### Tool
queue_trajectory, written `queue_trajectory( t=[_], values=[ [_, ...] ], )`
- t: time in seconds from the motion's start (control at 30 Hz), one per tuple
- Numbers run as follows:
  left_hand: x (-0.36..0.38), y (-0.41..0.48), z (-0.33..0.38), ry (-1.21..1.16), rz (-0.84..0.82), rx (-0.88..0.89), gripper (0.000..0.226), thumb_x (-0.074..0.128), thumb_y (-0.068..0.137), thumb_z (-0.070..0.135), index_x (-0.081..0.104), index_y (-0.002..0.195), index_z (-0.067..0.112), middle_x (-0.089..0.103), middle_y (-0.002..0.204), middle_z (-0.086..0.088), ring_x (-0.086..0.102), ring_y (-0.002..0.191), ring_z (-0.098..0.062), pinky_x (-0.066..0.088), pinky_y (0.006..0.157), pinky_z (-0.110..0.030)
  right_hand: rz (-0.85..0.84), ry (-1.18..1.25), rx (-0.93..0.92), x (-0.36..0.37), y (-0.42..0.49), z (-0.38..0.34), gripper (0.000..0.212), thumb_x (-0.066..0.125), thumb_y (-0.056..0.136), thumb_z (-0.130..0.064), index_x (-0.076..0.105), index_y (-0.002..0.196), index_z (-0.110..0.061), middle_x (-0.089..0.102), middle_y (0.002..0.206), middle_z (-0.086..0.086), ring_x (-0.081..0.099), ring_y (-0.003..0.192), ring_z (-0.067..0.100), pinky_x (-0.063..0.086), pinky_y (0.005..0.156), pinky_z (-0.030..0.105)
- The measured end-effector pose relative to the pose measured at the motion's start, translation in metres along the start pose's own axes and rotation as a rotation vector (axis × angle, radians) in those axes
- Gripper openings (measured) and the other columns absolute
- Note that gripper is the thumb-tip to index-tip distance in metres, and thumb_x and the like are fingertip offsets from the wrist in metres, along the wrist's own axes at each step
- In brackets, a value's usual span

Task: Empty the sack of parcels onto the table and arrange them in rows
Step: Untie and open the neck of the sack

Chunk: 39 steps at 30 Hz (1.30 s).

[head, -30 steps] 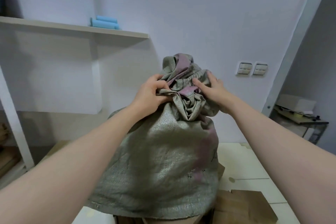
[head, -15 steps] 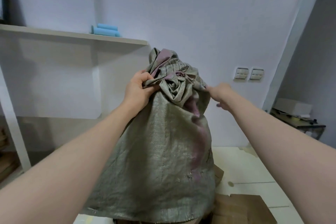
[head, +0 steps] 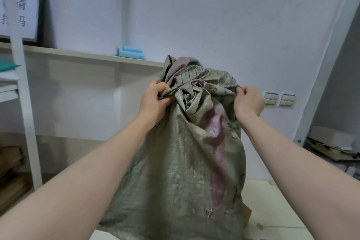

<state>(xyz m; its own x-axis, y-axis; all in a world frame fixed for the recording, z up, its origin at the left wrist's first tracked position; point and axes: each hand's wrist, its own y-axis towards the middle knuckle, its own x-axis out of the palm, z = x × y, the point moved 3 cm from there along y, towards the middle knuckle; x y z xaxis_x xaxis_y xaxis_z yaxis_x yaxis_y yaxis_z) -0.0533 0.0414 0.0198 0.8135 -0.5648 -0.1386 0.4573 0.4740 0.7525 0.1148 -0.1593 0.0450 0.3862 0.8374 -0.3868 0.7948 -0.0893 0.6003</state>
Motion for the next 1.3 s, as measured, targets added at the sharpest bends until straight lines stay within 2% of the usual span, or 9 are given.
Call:
queue_trajectory(
  t=[0.3, 0.43, 0.53, 0.7, 0.83, 1.0, 1.13, 1.23, 1.3],
  values=[
    [-0.006, 0.018, 0.000, 0.061, 0.021, 0.034, 0.007, 0.070, 0.080, -0.005, 0.064, 0.080, -0.005, 0.051, 0.116, -0.002, 0.048, 0.105, -0.013, 0.030, 0.082, 0.003, 0.110, -0.036, -0.187, -0.021, 0.033, -0.030, 0.033, 0.042, 0.103, -0.030, 0.068, 0.105, -0.010, 0.068, 0.109, 0.011, 0.058, 0.104, 0.034, 0.031, 0.071, 0.028],
    [-0.004, 0.016, 0.007, 0.037, 0.003, 0.040, 0.012, 0.072, 0.080, -0.004, 0.063, 0.077, 0.003, 0.051, 0.117, -0.005, 0.052, 0.103, -0.017, 0.031, 0.085, 0.002, 0.073, -0.042, -0.177, -0.021, 0.033, -0.032, 0.033, 0.042, 0.103, -0.030, 0.068, 0.106, -0.010, 0.068, 0.108, 0.011, 0.058, 0.103, 0.034, 0.032, 0.071, 0.029],
    [-0.002, 0.008, 0.011, 0.022, -0.031, 0.023, 0.009, 0.070, 0.080, -0.008, 0.065, 0.080, -0.001, 0.049, 0.114, -0.001, 0.050, 0.098, -0.005, 0.027, 0.081, 0.007, 0.046, 0.009, -0.123, -0.016, 0.028, -0.017, 0.033, 0.041, 0.103, -0.029, 0.066, 0.108, -0.008, 0.067, 0.112, 0.012, 0.057, 0.107, 0.032, 0.029, 0.073, 0.027],
    [-0.007, 0.014, 0.019, 0.016, 0.017, 0.041, 0.013, 0.072, 0.079, -0.002, 0.063, 0.073, 0.006, 0.053, 0.111, -0.003, 0.054, 0.101, -0.017, 0.035, 0.083, -0.003, 0.106, 0.162, -0.124, -0.030, 0.028, -0.027, 0.031, 0.040, 0.104, -0.025, 0.062, 0.109, -0.004, 0.063, 0.112, 0.010, 0.055, 0.107, 0.027, 0.022, 0.068, 0.020],
    [-0.005, 0.018, 0.031, 0.063, 0.016, 0.037, 0.018, 0.073, 0.079, -0.001, 0.060, 0.072, 0.010, 0.052, 0.105, -0.005, 0.050, 0.091, -0.015, 0.033, 0.075, 0.001, 0.002, 0.080, -0.162, -0.035, 0.037, -0.035, 0.033, 0.043, 0.102, -0.028, 0.066, 0.105, -0.005, 0.066, 0.109, 0.014, 0.058, 0.105, 0.031, 0.029, 0.074, 0.027],
    [-0.014, 0.010, 0.027, 0.063, -0.068, 0.007, 0.038, 0.074, 0.079, 0.000, 0.053, 0.062, 0.026, 0.054, 0.108, -0.003, 0.053, 0.094, -0.014, 0.034, 0.075, -0.002, -0.074, 0.220, -0.088, -0.036, 0.024, -0.015, 0.031, 0.042, 0.102, -0.034, 0.060, 0.113, -0.012, 0.057, 0.102, 0.002, 0.047, 0.091, 0.015, 0.032, 0.078, 0.025],
    [-0.025, -0.003, 0.028, -0.037, -0.105, -0.069, 0.021, 0.072, 0.081, 0.000, 0.059, 0.070, 0.013, 0.062, 0.098, -0.022, 0.053, 0.083, -0.014, 0.041, 0.074, -0.021, -0.374, 0.700, 0.296, -0.029, 0.013, -0.013, 0.071, 0.032, 0.092, -0.070, 0.049, 0.134, -0.016, 0.057, 0.123, -0.001, 0.058, 0.107, 0.018, 0.049, 0.096, 0.037],
    [-0.025, -0.013, 0.035, -0.039, -0.241, -0.183, 0.007, 0.070, 0.086, 0.008, 0.064, 0.084, 0.012, 0.063, 0.088, -0.010, 0.055, 0.079, -0.014, 0.043, 0.069, -0.021, -0.541, 0.662, 0.372, -0.023, 0.005, -0.008, 0.045, 0.050, 0.098, -0.047, 0.058, 0.121, -0.008, 0.070, 0.105, 0.009, 0.069, 0.086, 0.022, 0.059, 0.075, 0.038],
    [-0.020, -0.013, 0.042, 0.066, -0.342, -0.235, 0.014, 0.063, 0.090, 0.009, 0.064, 0.103, 0.014, 0.063, 0.098, -0.002, 0.055, 0.085, -0.011, 0.044, 0.073, -0.018, -0.611, 0.648, 0.344, -0.014, -0.004, -0.010, 0.026, 0.054, 0.099, -0.029, 0.064, 0.112, -0.009, 0.073, 0.091, 0.010, 0.071, 0.073, 0.020, 0.061, 0.066, 0.035]
  ],
)
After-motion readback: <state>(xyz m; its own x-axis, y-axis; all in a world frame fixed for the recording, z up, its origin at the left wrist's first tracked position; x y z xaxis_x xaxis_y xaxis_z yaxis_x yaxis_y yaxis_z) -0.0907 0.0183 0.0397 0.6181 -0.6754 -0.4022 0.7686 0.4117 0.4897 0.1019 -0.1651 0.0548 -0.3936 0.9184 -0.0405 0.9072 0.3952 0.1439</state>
